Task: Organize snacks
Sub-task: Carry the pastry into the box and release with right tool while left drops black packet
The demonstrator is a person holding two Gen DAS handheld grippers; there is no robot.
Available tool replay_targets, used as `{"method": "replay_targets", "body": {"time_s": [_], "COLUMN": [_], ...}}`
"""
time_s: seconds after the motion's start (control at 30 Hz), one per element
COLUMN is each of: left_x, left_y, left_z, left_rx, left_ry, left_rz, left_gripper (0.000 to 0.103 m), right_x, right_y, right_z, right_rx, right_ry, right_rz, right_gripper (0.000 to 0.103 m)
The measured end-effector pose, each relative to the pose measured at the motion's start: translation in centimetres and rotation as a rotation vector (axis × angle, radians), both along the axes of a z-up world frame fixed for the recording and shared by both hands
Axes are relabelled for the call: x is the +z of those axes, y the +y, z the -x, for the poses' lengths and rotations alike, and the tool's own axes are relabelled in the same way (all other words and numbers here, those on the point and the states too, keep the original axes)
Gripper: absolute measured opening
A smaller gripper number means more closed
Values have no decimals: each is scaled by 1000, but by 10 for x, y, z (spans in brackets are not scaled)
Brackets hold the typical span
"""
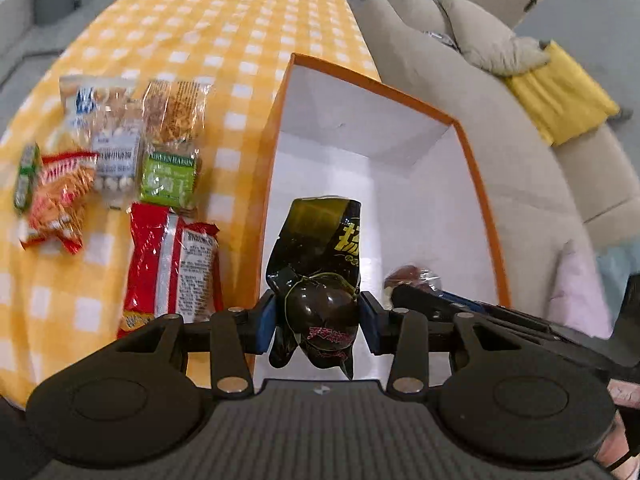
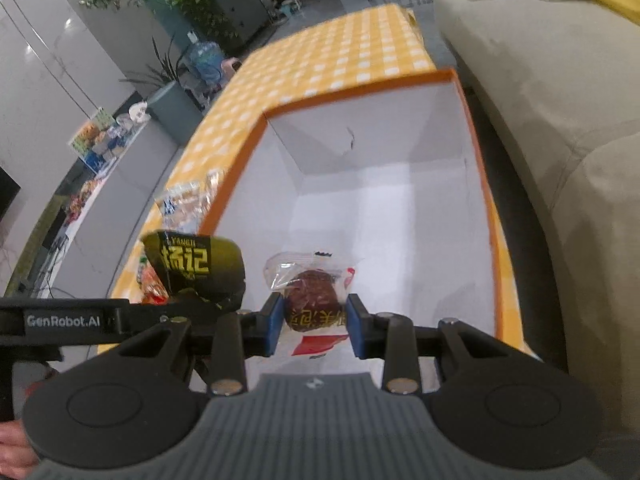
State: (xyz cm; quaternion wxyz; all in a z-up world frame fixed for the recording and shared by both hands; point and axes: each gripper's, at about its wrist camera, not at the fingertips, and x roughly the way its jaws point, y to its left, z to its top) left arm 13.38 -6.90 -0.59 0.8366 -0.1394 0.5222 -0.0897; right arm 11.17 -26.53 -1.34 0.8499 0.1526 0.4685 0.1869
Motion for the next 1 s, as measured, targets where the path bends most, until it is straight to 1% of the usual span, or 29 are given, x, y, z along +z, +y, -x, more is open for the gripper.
{"method": "replay_targets", "body": {"time_s": [0.1,0.17,0.2,0.23,0.3,0.37,0.43,0.53,0.63,0.67,0.73,0.8,0.83,0.9,0.97,1.0], "left_x": [-1,1,0,0,0,2,3,5,10,12,16,20,22,28,34,36], "left_y": [-8,-14,-17,-17,-15,-11,-10,-5,2,5,13,22,25,30,31,32], "left_z": [-2,3,5,7,10,14,17,21,24,25,26,28,29,33,39,41], "left_rx": [-13,-31,-45,-47,-47,-56,-97,-109,-111,-114,-117,-105,-103,-116,-136,-140], "left_ry": [-6,-27,-41,-50,-59,-59,-56,-48,-49,-53,-58,-62,-68,-109,-174,-199], "left_rz": [-59,-93,-105,-109,-102,-76,-78,-55,-31,-21,32,73,79,59,16,-6], "left_gripper": [50,53,52,54,57,62,66,64,63,66,72,73,76,78,82,83], "right_x": [-8,-11,-13,-17,-21,-27,-34,-35,-35,-36,-39,-40,-40,-37,-35,-36], "right_y": [6,11,13,13,15,19,23,31,32,33,36,37,38,37,35,36], "right_z": [-9,-13,-15,-17,-19,-21,-23,-22,-20,-20,-21,-20,-19,-17,-16,-16], "right_rx": [21,33,38,42,45,51,58,71,69,68,66,60,50,32,25,24], "right_ry": [33,42,49,55,73,91,116,108,110,113,116,122,122,115,111,114], "right_rz": [9,17,16,13,14,-2,-8,44,35,36,61,94,115,154,170,170], "right_gripper": [32,32,32,32,32,32,32,32,32,32,32,32,32,32,32,32]}}
